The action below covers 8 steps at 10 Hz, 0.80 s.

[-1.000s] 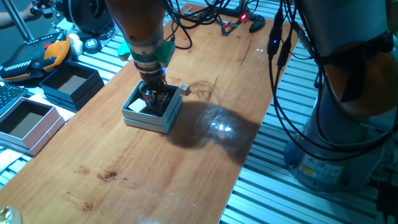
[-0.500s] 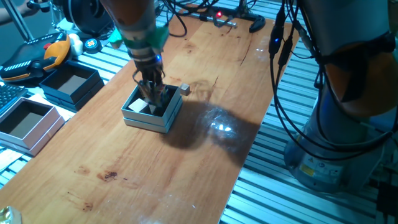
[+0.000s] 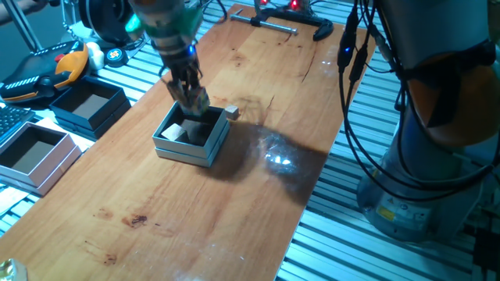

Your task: Take everything out of the gift box

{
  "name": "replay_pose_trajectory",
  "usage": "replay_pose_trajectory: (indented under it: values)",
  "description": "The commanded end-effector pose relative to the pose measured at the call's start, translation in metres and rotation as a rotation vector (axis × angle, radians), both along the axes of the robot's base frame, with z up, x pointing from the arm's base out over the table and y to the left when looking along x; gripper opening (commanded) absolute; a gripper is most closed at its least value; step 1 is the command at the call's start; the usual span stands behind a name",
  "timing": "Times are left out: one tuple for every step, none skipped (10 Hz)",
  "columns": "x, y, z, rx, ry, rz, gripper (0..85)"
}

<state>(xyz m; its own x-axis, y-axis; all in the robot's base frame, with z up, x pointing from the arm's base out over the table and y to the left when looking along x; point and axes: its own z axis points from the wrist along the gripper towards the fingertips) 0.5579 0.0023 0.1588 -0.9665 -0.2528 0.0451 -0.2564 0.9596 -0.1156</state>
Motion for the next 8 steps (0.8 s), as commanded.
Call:
replay_pose_trajectory:
  values:
    - [0.0012, -0.006, 0.001, -0.008, -0.005, 0.007, 43.7]
    - [0.0033, -0.016, 0.001, -0.017, -0.013, 0.022, 44.7]
    - [0.0082, -0.029, -0.003, -0.008, -0.015, 0.047, 45.7]
    - [0.0114, -0.035, -0.009, 0.006, -0.018, 0.053, 47.7]
    - [0.0120, -0.034, -0.013, -0.003, -0.047, 0.048, 64.3]
    - [0.0120, -0.036, -0.015, -0.014, -0.068, 0.046, 74.7]
    - [0.0114, -0.038, -0.015, -0.014, -0.066, 0.058, 72.7]
    - [0.0110, -0.038, -0.015, -0.012, -0.062, 0.064, 72.0]
